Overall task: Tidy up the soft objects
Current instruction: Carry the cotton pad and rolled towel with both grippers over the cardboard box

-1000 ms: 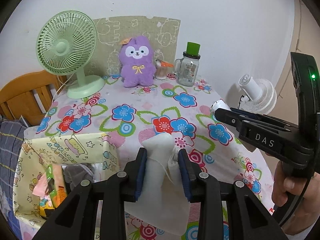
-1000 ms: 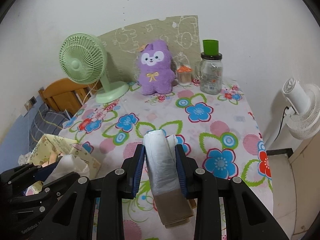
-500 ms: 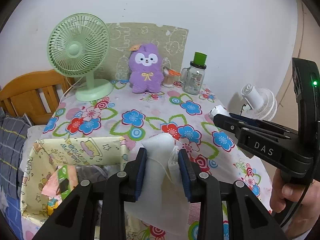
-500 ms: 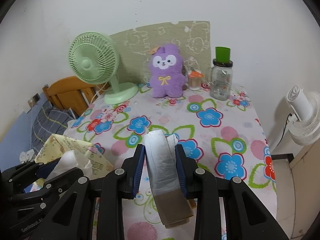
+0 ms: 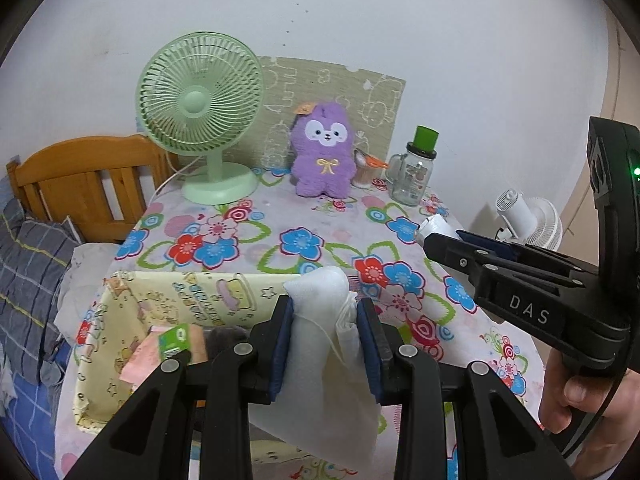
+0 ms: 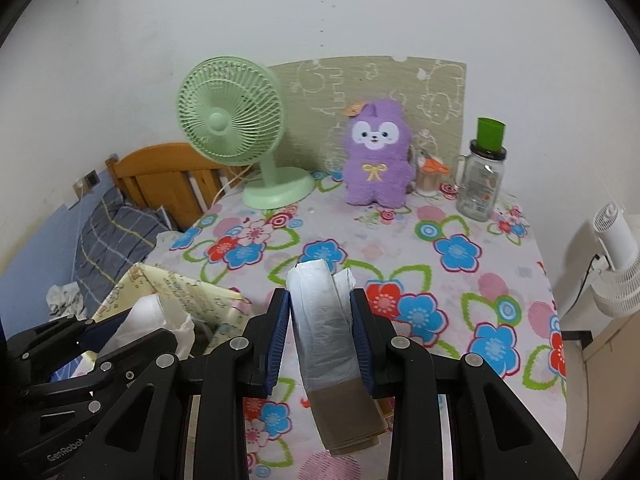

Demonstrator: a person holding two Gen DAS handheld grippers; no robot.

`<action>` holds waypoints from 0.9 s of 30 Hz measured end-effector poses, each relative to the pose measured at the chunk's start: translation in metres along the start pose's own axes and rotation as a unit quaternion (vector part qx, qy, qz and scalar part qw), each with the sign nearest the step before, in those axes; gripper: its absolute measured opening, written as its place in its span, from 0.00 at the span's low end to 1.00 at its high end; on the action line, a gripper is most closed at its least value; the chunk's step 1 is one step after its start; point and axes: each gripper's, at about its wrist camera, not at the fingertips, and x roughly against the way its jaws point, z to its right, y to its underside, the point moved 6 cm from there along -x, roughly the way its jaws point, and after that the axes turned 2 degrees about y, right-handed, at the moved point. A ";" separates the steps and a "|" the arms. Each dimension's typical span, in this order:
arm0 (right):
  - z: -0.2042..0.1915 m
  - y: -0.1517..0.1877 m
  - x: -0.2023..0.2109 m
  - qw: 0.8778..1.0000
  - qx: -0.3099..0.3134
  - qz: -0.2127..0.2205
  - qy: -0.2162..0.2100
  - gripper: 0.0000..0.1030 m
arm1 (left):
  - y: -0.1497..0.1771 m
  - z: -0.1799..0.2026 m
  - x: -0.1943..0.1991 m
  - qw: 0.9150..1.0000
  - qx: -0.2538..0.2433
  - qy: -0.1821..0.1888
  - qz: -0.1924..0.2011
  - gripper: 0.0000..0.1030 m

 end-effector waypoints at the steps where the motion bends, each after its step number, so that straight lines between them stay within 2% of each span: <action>1: -0.004 -0.001 0.000 1.000 0.003 0.000 -0.002 0.33 | 0.000 -0.003 0.001 1.000 0.002 -0.001 0.001 0.32; 27: -0.098 -0.015 -0.010 0.997 0.065 0.001 -0.036 0.33 | 0.002 -0.076 0.036 0.998 0.050 -0.031 0.029 0.32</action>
